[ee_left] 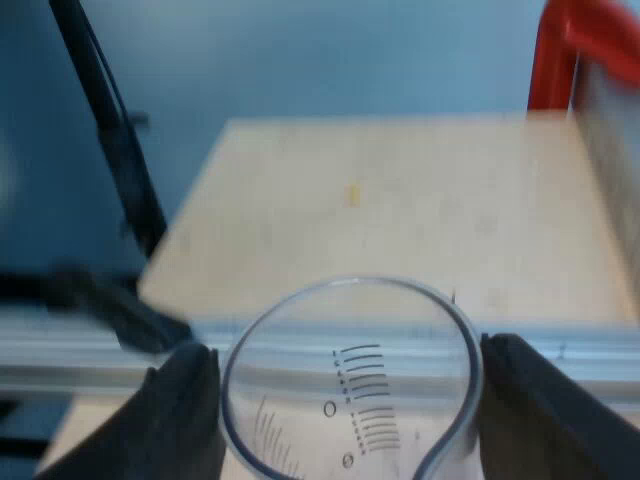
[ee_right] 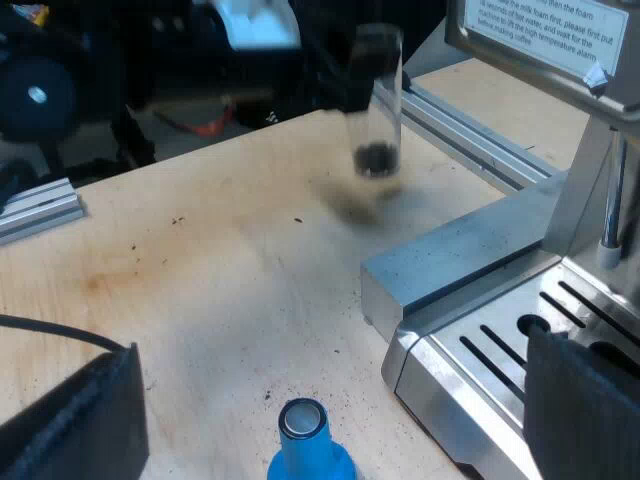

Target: Pour the beans into the coffee machine

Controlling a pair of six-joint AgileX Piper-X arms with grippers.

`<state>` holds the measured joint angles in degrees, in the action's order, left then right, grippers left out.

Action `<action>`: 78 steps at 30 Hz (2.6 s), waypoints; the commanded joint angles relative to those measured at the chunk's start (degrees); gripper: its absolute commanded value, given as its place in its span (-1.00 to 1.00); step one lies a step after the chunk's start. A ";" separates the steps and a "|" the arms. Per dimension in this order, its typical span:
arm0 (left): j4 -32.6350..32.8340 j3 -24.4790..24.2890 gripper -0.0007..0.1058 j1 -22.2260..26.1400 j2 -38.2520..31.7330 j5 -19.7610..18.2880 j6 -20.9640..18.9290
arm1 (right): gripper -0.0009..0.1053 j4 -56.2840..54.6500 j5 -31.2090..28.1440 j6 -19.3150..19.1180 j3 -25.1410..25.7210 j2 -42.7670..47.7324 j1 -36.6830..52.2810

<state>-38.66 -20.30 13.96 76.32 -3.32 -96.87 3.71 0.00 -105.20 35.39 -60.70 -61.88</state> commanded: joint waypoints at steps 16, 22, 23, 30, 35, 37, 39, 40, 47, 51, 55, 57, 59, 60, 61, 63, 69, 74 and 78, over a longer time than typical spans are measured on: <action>50.81 -17.38 -0.94 -0.09 -34.10 -4.42 1.45 | 0.48 4.35 -5.41 0.00 0.78 0.34 -0.01; 61.83 -24.68 -0.94 -1.97 -38.62 -4.90 5.66 | 0.48 3.73 -10.45 0.00 5.52 0.63 -0.01; 62.46 -25.20 -0.94 -2.31 -39.14 -4.90 5.66 | 0.48 3.75 -10.45 0.00 5.90 0.76 -0.01; 72.11 -32.11 -0.94 -6.60 -40.44 -5.01 5.66 | 0.48 -0.16 -11.86 0.00 12.67 3.38 -0.01; 75.23 -38.55 -0.94 -11.78 -40.44 -5.01 5.80 | 0.48 -2.64 -17.92 -3.29 16.53 6.40 -0.01; 75.83 -40.71 -0.94 -13.50 -40.31 -5.01 5.80 | 0.48 -2.65 -19.63 -3.28 17.42 7.84 0.44; 76.11 -42.15 -0.94 -14.80 -39.42 -5.01 5.80 | 0.48 -2.65 -19.61 -2.97 17.79 8.76 1.35; 76.10 -42.96 -0.94 -15.49 -39.41 -5.16 5.80 | 0.48 -2.65 -19.61 -3.00 17.86 9.39 1.96; 77.61 -49.00 -0.94 -20.68 -34.90 -5.45 5.80 | 0.48 -2.65 -19.61 -3.00 17.82 12.03 7.19; 77.73 -54.35 -0.94 -24.10 -29.98 -5.44 5.95 | 0.48 -2.65 -19.61 -2.63 17.82 12.71 10.70; 77.73 -61.05 -0.94 -27.83 -23.32 -5.44 7.08 | 0.48 -2.65 -19.48 -2.65 17.82 12.69 13.73; 77.88 -63.06 -0.94 -29.24 -20.94 -5.34 8.16 | 0.48 -2.65 -19.49 -2.65 17.82 12.69 14.48; 78.05 -66.83 -0.94 -31.13 -17.09 -4.06 9.02 | 0.48 -2.65 -19.49 -2.65 17.82 12.69 14.89; 78.05 -68.89 -0.94 -32.05 -14.76 -3.71 9.38 | 0.48 -2.65 -19.49 -2.65 17.82 12.69 15.05; 78.05 -70.63 -0.94 -32.65 -12.70 -3.73 9.75 | 0.48 -2.65 -19.49 -2.65 17.82 12.69 15.05; 78.22 -73.09 -0.94 -33.53 -10.07 -3.73 9.93 | 0.48 -2.65 -19.49 -2.65 17.82 12.69 15.05; 78.68 -82.31 -0.94 -36.81 -0.41 -2.28 12.81 | 0.48 -2.65 -19.58 -3.17 17.82 12.69 15.05; 78.68 -85.63 -0.94 -38.82 4.14 3.32 20.23 | 0.48 -2.65 -19.58 -3.16 17.82 12.69 15.05; 78.55 -85.73 -0.94 -39.63 6.36 7.41 27.75 | 0.48 -2.65 -19.48 -3.16 17.82 12.69 15.05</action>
<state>40.28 -105.51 -25.38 82.46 1.97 -71.44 0.64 -19.63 -107.53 52.66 -48.50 -47.11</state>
